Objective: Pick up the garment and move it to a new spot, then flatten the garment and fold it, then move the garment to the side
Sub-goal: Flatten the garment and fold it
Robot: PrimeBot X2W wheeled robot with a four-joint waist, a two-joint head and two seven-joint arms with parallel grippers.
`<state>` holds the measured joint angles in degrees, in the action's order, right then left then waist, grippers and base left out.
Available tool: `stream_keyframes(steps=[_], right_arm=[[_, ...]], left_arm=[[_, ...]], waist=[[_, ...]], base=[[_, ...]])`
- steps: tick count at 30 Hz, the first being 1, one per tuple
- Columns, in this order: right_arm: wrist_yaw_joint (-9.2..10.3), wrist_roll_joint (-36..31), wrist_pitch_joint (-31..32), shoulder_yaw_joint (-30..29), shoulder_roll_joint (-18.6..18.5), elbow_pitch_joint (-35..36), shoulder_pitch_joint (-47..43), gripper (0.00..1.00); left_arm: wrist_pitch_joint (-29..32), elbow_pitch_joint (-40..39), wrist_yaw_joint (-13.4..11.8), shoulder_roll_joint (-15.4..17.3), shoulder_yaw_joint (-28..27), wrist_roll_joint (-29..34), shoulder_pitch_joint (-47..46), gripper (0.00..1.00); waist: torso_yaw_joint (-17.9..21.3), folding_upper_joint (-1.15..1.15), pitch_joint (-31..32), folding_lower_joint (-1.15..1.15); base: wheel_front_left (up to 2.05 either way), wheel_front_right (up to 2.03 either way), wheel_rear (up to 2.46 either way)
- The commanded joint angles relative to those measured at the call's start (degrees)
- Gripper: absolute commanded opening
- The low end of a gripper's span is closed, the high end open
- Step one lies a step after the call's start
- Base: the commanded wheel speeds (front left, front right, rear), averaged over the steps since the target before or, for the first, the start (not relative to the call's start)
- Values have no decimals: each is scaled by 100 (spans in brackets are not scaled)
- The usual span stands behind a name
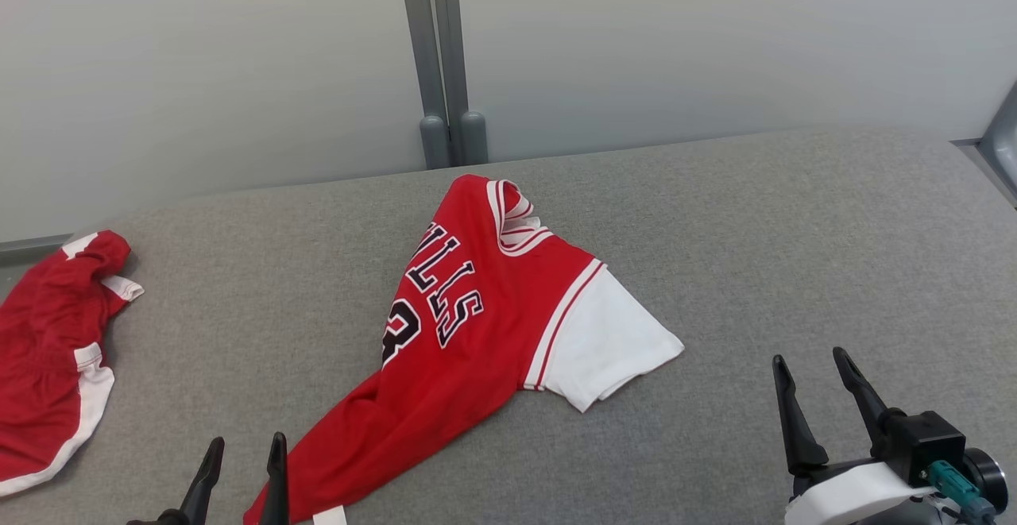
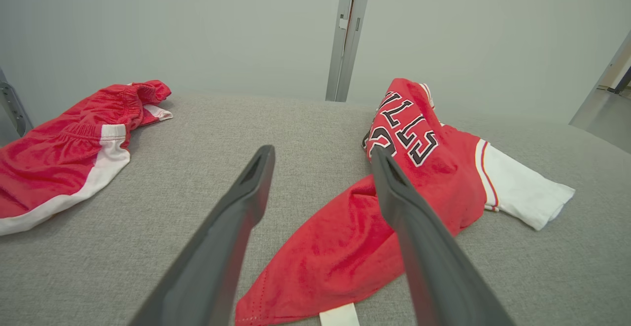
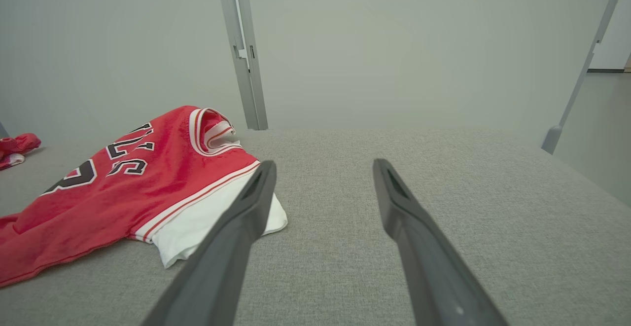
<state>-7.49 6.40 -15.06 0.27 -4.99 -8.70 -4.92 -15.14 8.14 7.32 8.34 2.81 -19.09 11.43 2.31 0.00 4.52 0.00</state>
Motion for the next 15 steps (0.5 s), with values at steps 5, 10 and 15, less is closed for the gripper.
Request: stream_keyframes(steps=[5,10,15], right_arm=[[-1,-41,-21,4,-7,-16,53,100],[-1,-29,-21,7,-30,-26,89,100],[-1,-9,-21,35,-43,-19,186,100]], left_arm=[[-4,87,24,91,31,-134,-104,100],[-3,162,24,108,27,-214,-144,100],[-3,193,25,117,17,-241,-247,100]], waist=[[48,0,7,0],[92,0,-22,0],[112,0,-166,0]], base=[[0,0,0],[0,0,0],[0,0,0]])
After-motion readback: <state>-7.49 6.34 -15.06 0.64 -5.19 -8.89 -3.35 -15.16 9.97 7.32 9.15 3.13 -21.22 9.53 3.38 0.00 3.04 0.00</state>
